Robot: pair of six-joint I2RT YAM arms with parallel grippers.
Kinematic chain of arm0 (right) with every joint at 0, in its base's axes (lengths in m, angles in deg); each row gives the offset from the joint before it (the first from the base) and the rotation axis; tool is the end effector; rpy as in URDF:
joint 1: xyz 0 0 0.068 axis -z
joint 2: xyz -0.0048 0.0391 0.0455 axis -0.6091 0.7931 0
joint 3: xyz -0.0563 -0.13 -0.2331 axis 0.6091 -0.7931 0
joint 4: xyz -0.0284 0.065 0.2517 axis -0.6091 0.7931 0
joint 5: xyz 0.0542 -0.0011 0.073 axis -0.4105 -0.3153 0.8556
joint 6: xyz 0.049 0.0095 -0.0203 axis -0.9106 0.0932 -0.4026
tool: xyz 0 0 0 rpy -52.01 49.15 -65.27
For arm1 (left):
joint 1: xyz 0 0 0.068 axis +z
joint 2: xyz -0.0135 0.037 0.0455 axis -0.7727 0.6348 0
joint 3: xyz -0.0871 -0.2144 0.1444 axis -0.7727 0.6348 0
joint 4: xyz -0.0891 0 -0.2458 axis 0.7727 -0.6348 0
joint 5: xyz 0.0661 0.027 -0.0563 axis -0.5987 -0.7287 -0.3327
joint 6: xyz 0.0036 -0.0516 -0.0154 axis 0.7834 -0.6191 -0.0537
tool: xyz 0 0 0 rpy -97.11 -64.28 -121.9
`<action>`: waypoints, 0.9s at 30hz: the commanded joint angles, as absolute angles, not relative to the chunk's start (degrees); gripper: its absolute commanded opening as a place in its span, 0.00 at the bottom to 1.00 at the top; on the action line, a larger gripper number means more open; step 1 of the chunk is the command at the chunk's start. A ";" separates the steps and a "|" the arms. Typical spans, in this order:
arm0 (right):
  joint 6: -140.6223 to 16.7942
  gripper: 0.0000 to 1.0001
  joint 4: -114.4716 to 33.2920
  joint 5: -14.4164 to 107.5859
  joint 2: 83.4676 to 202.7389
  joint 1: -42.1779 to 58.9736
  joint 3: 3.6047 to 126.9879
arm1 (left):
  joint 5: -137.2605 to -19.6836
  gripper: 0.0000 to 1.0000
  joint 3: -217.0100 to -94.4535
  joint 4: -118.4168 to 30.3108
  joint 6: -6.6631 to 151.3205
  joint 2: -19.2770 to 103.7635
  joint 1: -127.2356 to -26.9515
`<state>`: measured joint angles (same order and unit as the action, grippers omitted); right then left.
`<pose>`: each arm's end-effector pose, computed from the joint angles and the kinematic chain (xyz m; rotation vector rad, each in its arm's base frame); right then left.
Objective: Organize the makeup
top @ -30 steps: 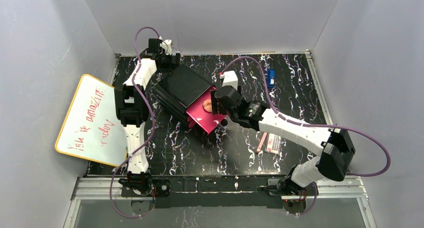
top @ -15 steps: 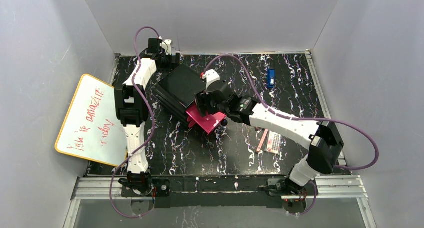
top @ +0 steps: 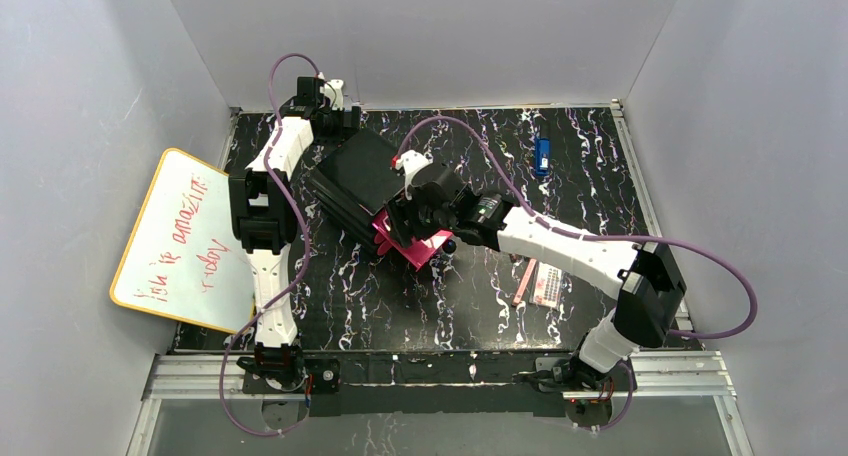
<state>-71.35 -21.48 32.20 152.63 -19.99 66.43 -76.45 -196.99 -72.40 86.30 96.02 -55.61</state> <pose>0.2001 0.3068 0.3167 -0.7151 2.0986 0.6096 0.5173 -0.0517 0.2364 0.2403 2.2876 -0.2304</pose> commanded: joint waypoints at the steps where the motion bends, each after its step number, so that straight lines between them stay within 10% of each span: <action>1: -69.85 0.63 -19.44 33.01 150.09 -20.49 67.09 | -76.20 0.98 -199.22 -74.37 86.81 96.01 -56.04; 27: -63.36 0.88 -11.26 22.72 144.63 -20.46 71.78 | -76.37 0.98 -198.92 -74.52 87.14 95.77 -56.22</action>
